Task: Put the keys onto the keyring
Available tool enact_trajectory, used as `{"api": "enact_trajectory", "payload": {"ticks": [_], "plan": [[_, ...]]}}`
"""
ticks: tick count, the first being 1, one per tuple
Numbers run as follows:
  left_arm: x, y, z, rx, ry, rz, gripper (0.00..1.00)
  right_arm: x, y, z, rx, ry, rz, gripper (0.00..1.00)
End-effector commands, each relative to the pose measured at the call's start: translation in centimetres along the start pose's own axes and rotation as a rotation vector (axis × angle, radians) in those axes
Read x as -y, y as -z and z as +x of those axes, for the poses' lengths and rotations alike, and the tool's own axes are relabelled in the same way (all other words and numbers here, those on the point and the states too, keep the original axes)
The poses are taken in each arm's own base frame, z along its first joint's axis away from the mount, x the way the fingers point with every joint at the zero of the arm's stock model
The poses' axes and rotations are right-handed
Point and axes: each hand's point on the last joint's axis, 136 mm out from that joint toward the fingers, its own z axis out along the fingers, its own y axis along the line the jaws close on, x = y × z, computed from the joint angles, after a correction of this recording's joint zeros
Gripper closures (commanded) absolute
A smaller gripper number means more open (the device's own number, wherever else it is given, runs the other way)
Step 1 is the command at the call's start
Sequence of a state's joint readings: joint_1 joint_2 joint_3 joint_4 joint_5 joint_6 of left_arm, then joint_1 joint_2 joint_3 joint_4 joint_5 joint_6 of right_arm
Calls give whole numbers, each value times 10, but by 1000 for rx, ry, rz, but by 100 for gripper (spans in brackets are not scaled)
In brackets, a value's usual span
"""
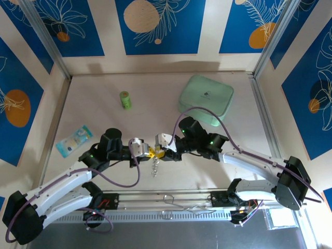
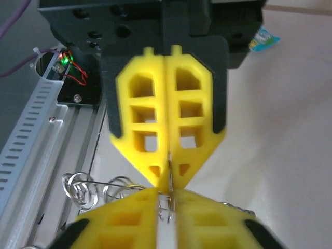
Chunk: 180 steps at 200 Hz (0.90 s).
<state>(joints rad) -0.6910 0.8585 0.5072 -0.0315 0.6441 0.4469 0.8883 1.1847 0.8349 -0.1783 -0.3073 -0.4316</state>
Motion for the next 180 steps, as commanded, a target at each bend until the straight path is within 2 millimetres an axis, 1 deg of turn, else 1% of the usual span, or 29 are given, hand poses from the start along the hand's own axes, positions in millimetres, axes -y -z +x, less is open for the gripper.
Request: {"api": "enact_trajectory", "payload": {"ticks": [1,25,44,60,89,111,137,150,167,180], "plan": [[-7,3,-15,43,-50,-45,100,7,17,-8,59,-33,47,64],[-15,3,-16,53,-54,-93,100,19,30,-4,64,-92,122,63],[-19,2,-16,57,-55,-116,100,27,39,5,47,-160,189,61],[-22,2,-16,59,-59,-131,100,28,43,13,26,-205,210,61],[-25,0,-17,69,-50,-139,100,29,50,19,24,-238,244,61],[-23,-1,-17,70,-34,-124,100,40,59,29,4,-316,334,60],[-22,-2,-11,49,-35,-122,100,47,67,58,-67,-501,431,61],[-24,-3,-9,42,-34,-129,100,54,73,75,-107,-631,521,61],[-25,-6,-7,28,-27,-127,100,70,92,107,-169,-872,715,59],[-26,-7,-7,24,-26,-120,100,71,102,129,-225,-1029,778,59]]}}
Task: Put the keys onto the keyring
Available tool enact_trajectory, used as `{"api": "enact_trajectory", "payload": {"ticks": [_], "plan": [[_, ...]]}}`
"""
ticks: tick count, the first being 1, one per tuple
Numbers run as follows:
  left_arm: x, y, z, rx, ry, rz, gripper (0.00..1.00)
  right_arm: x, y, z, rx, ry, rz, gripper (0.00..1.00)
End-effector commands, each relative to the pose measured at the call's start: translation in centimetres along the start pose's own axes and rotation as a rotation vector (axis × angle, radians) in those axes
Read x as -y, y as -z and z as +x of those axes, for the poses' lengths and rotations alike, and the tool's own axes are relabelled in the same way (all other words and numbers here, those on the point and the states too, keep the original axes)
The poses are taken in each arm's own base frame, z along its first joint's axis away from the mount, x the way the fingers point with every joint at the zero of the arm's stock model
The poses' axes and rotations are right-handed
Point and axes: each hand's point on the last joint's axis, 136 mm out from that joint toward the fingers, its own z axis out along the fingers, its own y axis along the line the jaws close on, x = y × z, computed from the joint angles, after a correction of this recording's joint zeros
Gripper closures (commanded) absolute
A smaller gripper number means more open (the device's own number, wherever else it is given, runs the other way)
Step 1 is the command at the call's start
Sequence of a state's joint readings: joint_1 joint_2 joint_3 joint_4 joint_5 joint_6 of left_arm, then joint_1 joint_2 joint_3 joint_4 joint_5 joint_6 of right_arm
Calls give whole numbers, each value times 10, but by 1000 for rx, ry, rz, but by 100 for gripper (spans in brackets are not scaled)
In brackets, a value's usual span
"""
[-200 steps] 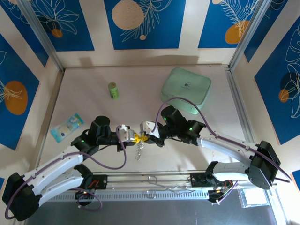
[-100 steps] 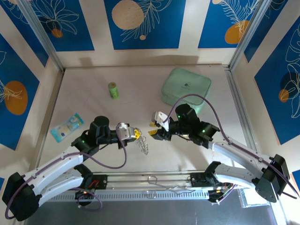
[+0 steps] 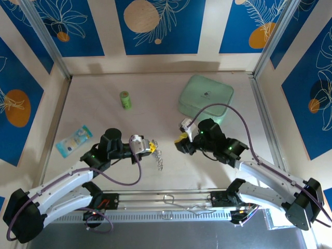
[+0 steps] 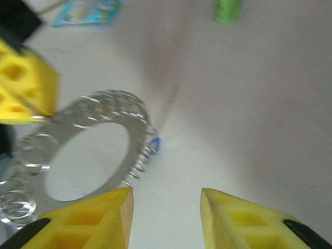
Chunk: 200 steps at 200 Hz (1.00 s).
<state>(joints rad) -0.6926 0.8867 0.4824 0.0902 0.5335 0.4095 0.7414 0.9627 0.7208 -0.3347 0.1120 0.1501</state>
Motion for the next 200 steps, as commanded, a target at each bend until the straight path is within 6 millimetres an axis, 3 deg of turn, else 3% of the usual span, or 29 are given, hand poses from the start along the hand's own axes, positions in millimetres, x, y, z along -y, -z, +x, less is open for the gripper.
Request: {"api": "enact_trajectory", "payload": {"ticks": [1,40,71,88,162,200], "plan": [[-1,-3,-9,23,-21,3,100,53,5,34,-129,-351,268,59],[0,-5,-6,7,-41,9,100,79,-6,67,-365,-581,280,58],[0,-5,-5,10,-53,10,100,113,-5,87,-451,-684,477,55],[1,-4,-4,11,-57,10,100,120,-6,89,-460,-712,524,54],[5,-4,-2,16,-69,19,100,124,-11,97,-475,-716,550,53],[8,-3,-3,23,-72,38,100,116,-14,97,-504,-697,524,54]]}}
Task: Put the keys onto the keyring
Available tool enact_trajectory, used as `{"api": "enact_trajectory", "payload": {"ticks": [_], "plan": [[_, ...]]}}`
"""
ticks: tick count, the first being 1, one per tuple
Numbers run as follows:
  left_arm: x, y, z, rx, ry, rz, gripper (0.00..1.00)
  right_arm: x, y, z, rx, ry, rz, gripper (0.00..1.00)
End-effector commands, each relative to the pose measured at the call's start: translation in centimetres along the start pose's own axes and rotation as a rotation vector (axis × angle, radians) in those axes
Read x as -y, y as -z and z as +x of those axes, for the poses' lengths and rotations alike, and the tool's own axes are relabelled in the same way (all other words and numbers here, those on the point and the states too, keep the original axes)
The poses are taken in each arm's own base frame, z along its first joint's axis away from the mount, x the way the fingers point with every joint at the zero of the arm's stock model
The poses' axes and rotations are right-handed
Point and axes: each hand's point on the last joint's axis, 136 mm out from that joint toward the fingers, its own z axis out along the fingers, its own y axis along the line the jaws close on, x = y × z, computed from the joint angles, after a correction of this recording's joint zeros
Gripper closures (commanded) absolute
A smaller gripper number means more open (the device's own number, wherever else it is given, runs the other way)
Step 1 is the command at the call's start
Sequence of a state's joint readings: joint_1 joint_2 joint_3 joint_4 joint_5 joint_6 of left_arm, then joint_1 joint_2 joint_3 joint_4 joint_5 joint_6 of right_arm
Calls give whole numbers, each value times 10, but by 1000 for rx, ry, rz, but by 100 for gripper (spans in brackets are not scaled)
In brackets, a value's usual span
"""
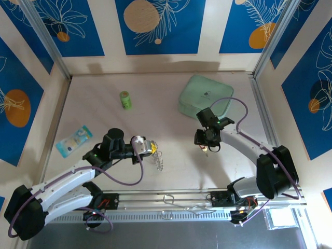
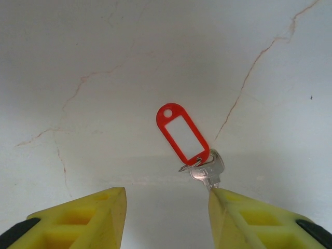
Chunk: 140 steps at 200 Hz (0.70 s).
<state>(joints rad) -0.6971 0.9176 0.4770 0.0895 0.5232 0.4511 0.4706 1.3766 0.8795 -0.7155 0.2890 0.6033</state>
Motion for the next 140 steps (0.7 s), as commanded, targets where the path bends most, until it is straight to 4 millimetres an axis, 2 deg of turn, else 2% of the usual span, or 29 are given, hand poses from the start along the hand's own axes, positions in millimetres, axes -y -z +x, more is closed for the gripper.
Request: {"api": "enact_trajectory", "payload": {"ticks": [1,83,107,140], "plan": [[6,2,-13,55,-49,27,100,-4,2,2,-22,8,7,54],[9,2,-12,54,-53,38,100,-7,-14,3,-89,52,61,50],[10,2,-11,52,-55,39,100,-6,-18,3,-98,59,76,51],[9,3,-11,52,-58,36,100,7,-23,5,-107,70,168,58]]}}
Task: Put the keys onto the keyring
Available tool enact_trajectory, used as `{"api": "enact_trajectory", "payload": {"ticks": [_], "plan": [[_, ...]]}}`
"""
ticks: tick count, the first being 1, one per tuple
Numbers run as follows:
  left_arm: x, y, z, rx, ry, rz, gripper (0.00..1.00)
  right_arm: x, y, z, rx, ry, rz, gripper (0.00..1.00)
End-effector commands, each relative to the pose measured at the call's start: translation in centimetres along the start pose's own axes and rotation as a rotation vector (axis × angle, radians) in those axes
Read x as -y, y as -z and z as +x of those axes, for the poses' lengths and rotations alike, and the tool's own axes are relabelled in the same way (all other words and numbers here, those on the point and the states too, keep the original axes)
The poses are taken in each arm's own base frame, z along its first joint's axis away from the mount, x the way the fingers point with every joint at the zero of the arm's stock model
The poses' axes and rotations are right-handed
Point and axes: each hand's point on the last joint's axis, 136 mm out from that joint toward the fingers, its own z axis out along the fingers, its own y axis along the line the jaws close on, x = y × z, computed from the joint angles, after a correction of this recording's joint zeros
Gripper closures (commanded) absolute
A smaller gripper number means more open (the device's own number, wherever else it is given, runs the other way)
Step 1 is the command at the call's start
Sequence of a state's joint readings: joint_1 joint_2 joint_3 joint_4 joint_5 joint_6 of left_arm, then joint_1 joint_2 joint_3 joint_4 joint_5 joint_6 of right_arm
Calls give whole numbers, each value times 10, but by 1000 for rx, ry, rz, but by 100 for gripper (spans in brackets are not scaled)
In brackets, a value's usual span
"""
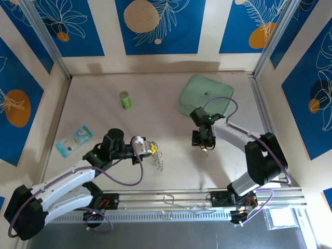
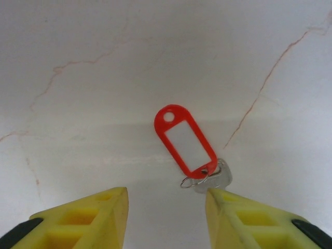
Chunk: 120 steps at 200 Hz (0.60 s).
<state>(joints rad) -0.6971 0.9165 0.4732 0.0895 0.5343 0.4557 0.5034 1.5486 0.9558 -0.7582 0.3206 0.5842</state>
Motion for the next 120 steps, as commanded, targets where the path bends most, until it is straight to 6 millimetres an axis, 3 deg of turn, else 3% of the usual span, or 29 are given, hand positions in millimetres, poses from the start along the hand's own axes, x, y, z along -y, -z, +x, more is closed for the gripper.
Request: {"api": "enact_trajectory", "payload": {"ticks": [1,36,120], "plan": [[7,3,-11,48,-54,25,100,10,1,2,-9,8,76,58],[7,4,-13,52,-57,23,100,17,0,7,-17,3,136,59],[8,4,-11,47,-52,23,100,14,-13,10,-42,1,147,64]]}}
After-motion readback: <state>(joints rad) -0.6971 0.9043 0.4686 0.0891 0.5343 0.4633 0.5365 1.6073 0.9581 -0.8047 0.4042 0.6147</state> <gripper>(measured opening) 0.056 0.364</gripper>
